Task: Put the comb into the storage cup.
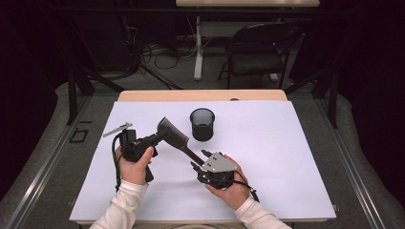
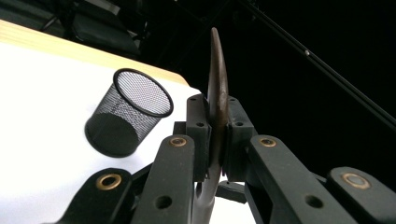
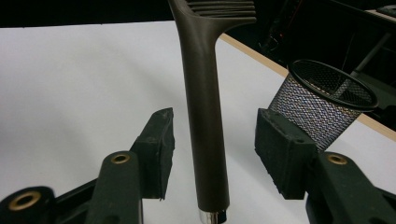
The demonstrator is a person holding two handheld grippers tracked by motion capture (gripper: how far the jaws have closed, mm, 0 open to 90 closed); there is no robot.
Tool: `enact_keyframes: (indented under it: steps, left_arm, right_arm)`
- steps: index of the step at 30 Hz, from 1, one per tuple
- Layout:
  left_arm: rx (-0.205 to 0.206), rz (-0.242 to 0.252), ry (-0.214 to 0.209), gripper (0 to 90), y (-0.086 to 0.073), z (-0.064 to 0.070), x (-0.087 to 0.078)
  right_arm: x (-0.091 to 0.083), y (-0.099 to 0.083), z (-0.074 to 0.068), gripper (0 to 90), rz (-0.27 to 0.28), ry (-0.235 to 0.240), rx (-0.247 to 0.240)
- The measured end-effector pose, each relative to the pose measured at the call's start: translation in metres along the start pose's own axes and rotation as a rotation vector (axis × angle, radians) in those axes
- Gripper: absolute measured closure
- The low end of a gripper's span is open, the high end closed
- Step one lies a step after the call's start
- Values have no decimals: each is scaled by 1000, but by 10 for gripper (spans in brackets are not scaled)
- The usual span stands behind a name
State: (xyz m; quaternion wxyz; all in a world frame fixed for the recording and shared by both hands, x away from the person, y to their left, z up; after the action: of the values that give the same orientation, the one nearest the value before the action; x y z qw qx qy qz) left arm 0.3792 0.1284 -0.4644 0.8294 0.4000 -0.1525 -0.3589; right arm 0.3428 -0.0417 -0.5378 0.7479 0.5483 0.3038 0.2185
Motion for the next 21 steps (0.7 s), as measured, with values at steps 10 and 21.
enact_keyframes:
  steps: [10,21]
  left_arm:
    - [33,57,20,841,5,-3,-4]
    - [68,100,32,841,10,-4,-8]
  right_arm:
    - [-1,1,5,442,8,-24,16]
    - [-3,1,18,431,-8,-59,55]
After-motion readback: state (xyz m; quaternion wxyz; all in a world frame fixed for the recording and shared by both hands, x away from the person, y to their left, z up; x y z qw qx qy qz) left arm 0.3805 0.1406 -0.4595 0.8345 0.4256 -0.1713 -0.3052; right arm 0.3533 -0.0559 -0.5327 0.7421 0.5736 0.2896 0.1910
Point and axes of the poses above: each handheld gripper's, and its own axes: x roughly forward along the jaws, y roughly out of its top, z roughly to its right, the point moved 7 cm from there along x, roughly forward along the jaws, and after that the axes turned 9 degrees about z, right-handed, at the moved point
